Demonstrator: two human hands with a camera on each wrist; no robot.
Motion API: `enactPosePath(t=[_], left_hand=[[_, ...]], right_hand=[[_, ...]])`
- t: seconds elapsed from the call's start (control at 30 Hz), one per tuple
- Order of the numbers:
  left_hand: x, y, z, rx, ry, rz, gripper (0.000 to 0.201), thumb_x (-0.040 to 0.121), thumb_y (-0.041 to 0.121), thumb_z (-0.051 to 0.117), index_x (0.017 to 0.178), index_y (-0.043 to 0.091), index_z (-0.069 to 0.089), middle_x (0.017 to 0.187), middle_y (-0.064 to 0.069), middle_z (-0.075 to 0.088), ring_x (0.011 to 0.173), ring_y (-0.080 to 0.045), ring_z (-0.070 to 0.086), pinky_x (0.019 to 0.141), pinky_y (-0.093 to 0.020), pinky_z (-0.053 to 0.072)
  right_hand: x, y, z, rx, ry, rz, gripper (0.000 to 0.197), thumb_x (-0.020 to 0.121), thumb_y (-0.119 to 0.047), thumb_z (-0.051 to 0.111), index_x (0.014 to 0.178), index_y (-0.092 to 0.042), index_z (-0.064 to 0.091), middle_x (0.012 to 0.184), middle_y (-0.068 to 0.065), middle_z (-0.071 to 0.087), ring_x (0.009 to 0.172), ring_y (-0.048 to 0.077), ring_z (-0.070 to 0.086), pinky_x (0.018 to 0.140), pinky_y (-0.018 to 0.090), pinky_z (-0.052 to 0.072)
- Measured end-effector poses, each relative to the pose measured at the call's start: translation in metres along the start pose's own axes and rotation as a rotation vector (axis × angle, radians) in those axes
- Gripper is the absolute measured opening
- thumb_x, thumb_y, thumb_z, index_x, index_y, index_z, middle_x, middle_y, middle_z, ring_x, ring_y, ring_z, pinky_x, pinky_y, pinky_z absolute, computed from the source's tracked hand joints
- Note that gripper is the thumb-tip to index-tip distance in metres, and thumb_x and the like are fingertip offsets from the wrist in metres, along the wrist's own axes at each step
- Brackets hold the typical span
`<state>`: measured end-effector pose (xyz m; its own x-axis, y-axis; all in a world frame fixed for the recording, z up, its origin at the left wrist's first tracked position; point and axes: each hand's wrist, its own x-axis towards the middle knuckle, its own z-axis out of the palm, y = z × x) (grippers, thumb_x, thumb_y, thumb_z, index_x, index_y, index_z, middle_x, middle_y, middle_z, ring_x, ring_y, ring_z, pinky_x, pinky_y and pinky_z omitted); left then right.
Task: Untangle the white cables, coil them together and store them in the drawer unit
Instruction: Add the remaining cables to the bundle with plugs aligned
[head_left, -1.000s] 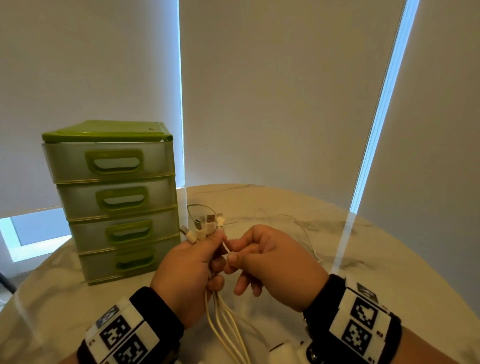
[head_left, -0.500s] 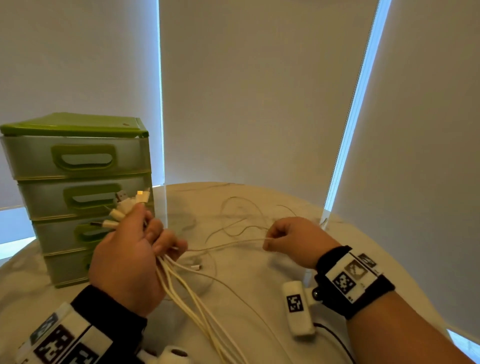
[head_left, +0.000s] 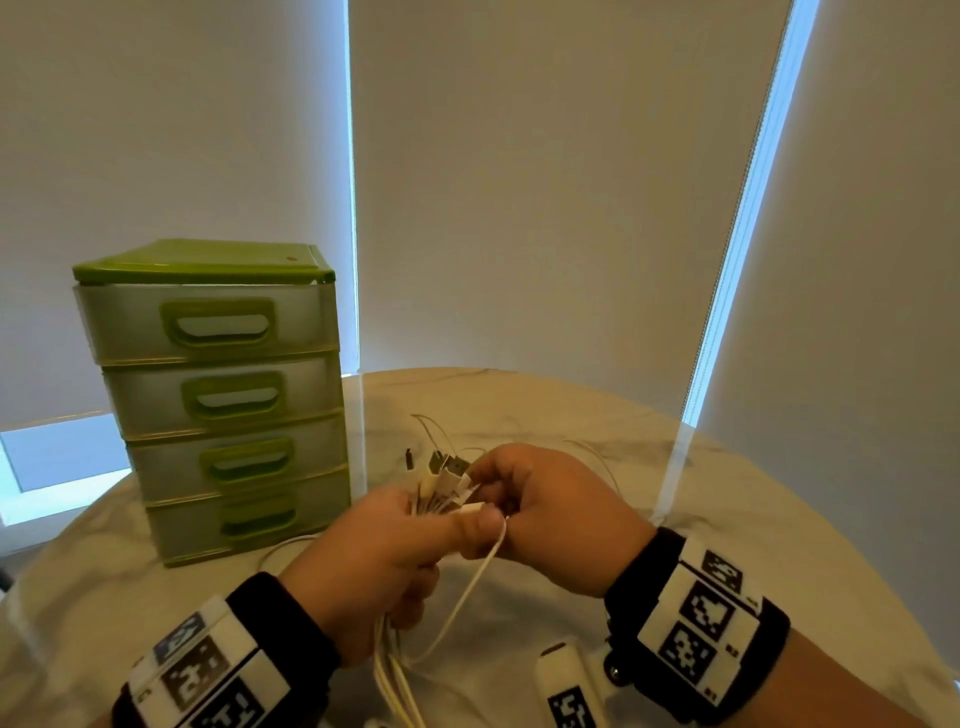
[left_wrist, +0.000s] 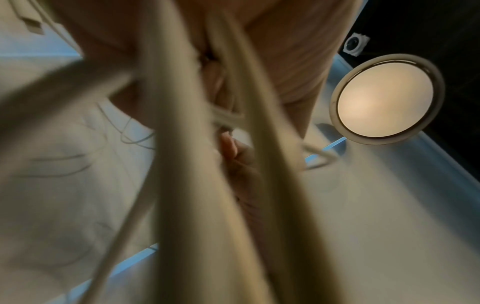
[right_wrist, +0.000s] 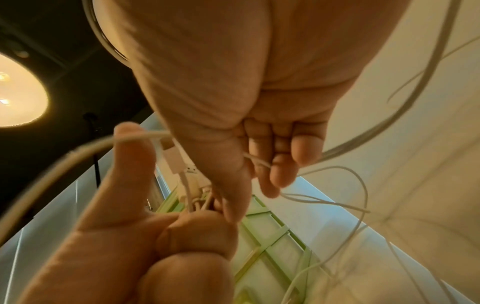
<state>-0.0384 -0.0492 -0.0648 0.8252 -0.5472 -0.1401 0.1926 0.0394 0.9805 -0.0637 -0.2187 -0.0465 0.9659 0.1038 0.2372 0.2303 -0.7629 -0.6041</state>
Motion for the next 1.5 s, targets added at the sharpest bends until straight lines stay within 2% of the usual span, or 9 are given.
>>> enactPosePath(t=[0.17,0.4,0.5,0.6,0.83,1.0,1.13,1.23,1.5], left_hand=[[0.002,-0.004,0.001,0.076,-0.002,-0.032,0.047,0.065,0.039,0.085,0.09,0.004,0.066,0.052,-0.002,0.04,0.043,-0.013,0.026,0.047,-0.023,0.018],[0.005,-0.006,-0.009,0.029,-0.142,0.069,0.018,0.06,0.009,0.072,0.066,0.011,0.054,0.046,-0.002,0.031,0.038,-0.013,0.023,0.044,-0.021,0.016],[0.003,-0.003,-0.016,-0.211,-0.36,0.203,0.025,0.055,0.009,0.08,0.065,0.008,0.058,0.05,-0.003,0.033,0.04,-0.013,0.028,0.046,-0.025,0.017],[-0.002,0.01,-0.021,-0.521,-0.693,0.347,0.01,0.086,0.006,0.062,0.095,0.003,0.058,0.07,-0.003,0.033,0.058,-0.014,0.032,0.054,-0.028,0.024],[-0.001,0.008,-0.026,-0.609,-0.715,0.316,0.012,0.092,0.0,0.046,0.103,-0.001,0.049,0.076,-0.004,0.032,0.062,-0.016,0.031,0.055,-0.032,0.021],[-0.003,0.009,-0.025,-0.554,-0.733,0.314,0.012,0.091,0.0,0.049,0.103,0.0,0.051,0.077,-0.005,0.033,0.062,-0.016,0.033,0.055,-0.029,0.023],[0.0,0.009,-0.026,-0.515,-0.782,0.312,0.012,0.091,0.0,0.052,0.103,0.0,0.053,0.076,-0.005,0.032,0.062,-0.015,0.035,0.057,-0.026,0.026],[0.001,0.007,-0.026,-0.503,-0.813,0.324,0.011,0.09,0.001,0.055,0.101,0.001,0.053,0.076,-0.005,0.032,0.061,-0.014,0.034,0.055,-0.026,0.026],[0.003,0.014,-0.045,-0.69,-0.731,0.37,0.009,0.09,0.008,0.046,0.099,0.006,0.046,0.075,0.001,0.03,0.061,-0.014,0.03,0.056,-0.031,0.02]], right_hand=[[-0.003,-0.002,0.01,0.02,-0.049,-0.019,0.102,0.066,-0.035,0.087,0.147,-0.034,0.024,0.112,-0.006,0.07,0.096,0.005,0.067,0.085,0.025,0.056],[0.0,0.011,-0.007,-0.085,-0.142,0.023,0.124,0.056,-0.047,0.09,0.15,-0.048,0.008,0.138,-0.022,0.05,0.114,-0.002,0.047,0.094,0.02,0.041],[0.006,0.036,-0.022,-0.183,-0.06,0.12,0.113,0.058,-0.054,0.085,0.148,-0.047,0.017,0.148,-0.018,0.042,0.131,0.011,0.04,0.109,0.036,0.038],[0.012,0.072,-0.037,-0.125,0.089,0.292,0.088,0.075,-0.04,0.08,0.148,-0.035,0.031,0.152,-0.007,0.042,0.133,0.017,0.045,0.105,0.029,0.038],[0.014,0.074,-0.042,0.592,0.316,0.281,0.067,0.081,-0.047,0.07,0.141,-0.033,0.044,0.117,-0.008,0.066,0.104,0.016,0.063,0.081,0.032,0.049],[0.014,0.04,-0.009,0.405,0.04,0.15,0.084,0.058,-0.068,0.071,0.135,-0.046,0.047,0.117,-0.013,0.064,0.104,0.009,0.065,0.085,0.032,0.053],[0.016,0.026,0.022,0.222,-0.152,0.158,0.069,0.074,-0.057,0.073,0.136,-0.045,0.048,0.126,-0.012,0.06,0.107,0.004,0.06,0.093,0.026,0.048],[0.015,0.025,0.031,0.022,-0.321,0.124,0.032,0.083,-0.044,0.07,0.114,-0.037,0.067,0.101,-0.013,0.068,0.088,0.003,0.061,0.08,0.023,0.047],[0.02,0.082,-0.041,0.017,0.29,0.316,0.022,0.093,-0.04,0.06,0.093,-0.021,0.071,0.089,-0.009,0.066,0.084,0.01,0.059,0.069,0.022,0.043]])
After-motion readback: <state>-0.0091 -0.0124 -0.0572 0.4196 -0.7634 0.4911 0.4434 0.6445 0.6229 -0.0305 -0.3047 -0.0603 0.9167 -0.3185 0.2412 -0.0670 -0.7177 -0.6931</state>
